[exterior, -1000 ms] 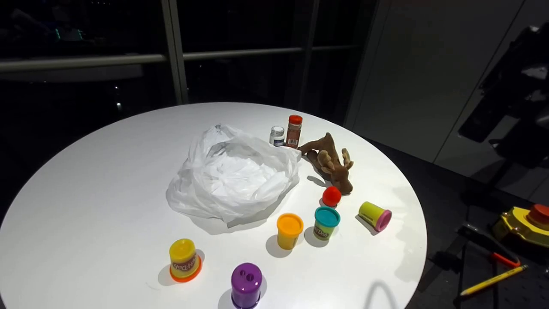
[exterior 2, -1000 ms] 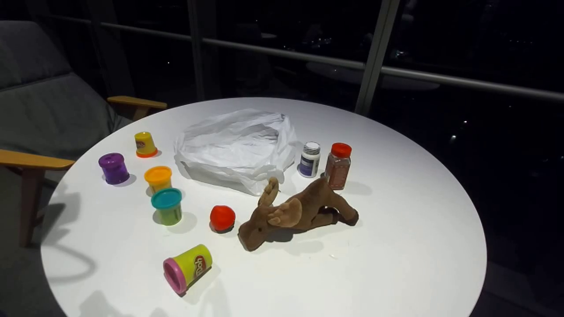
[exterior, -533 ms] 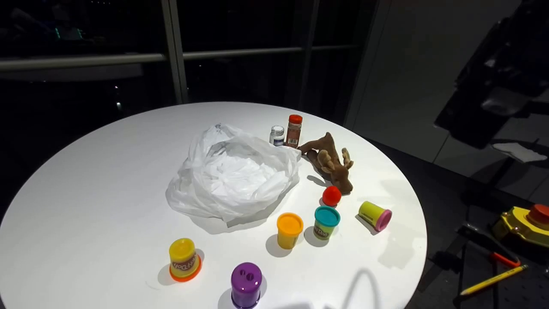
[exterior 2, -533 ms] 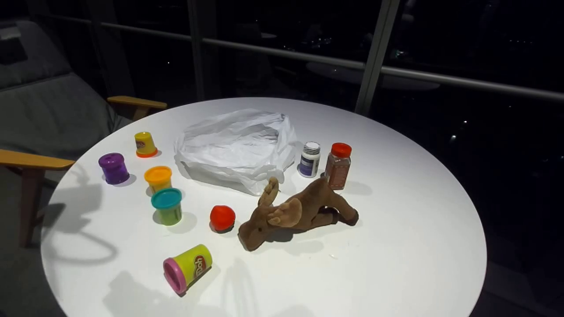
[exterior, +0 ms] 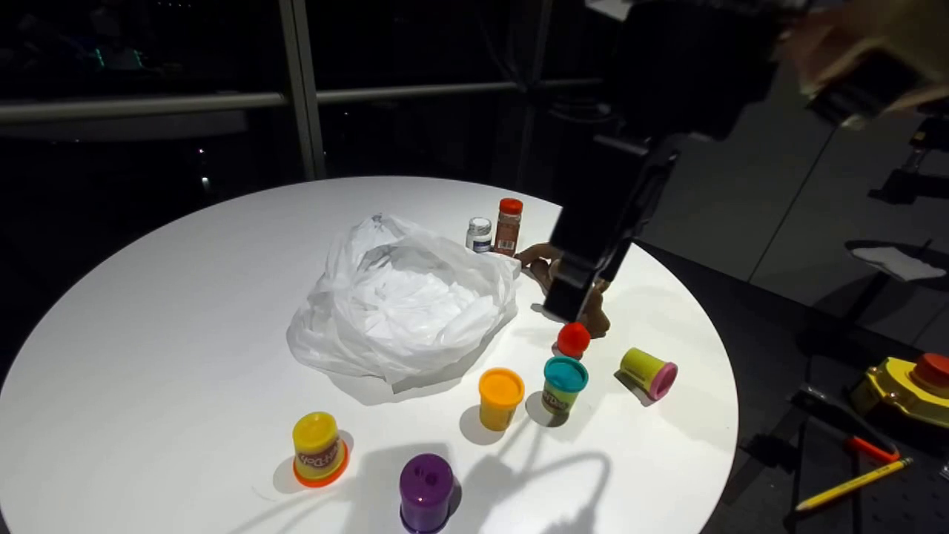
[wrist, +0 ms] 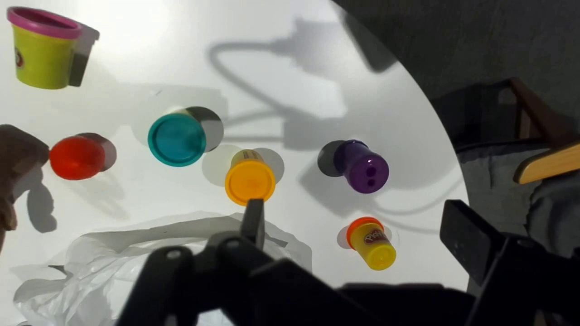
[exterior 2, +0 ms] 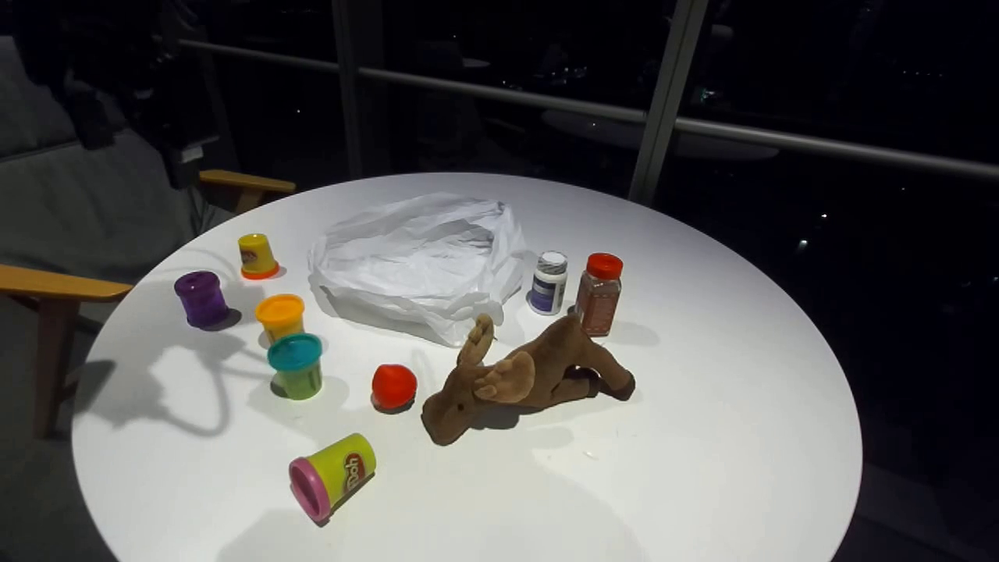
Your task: Put the objects on the table in the plastic bag
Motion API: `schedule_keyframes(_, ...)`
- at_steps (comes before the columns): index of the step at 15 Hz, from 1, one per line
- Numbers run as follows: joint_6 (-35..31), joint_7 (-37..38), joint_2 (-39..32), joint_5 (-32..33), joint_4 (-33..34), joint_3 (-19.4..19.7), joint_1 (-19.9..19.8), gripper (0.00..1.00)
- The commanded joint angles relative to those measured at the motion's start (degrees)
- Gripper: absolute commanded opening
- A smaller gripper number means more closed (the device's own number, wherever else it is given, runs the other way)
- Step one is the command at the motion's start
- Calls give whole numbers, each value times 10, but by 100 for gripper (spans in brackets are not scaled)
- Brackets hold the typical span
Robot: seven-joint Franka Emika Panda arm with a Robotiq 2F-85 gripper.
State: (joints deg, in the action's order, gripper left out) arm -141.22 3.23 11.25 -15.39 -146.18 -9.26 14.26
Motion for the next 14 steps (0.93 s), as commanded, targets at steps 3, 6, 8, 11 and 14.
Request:
schedule_keyframes(3, -26, 110, -216, 137, 179, -25, -9, 100)
schedule_keyframes(6, -4, 146, -308, 196, 280, -12, 18, 100)
schedule_keyframes(8, 7, 157, -358, 217, 336, -3, 37, 100)
schedule_keyframes(11, 31, 134, -425, 205, 413, -5, 52, 100)
schedule_keyframes(14, 60, 122, -474, 199, 475, -5, 65, 100)
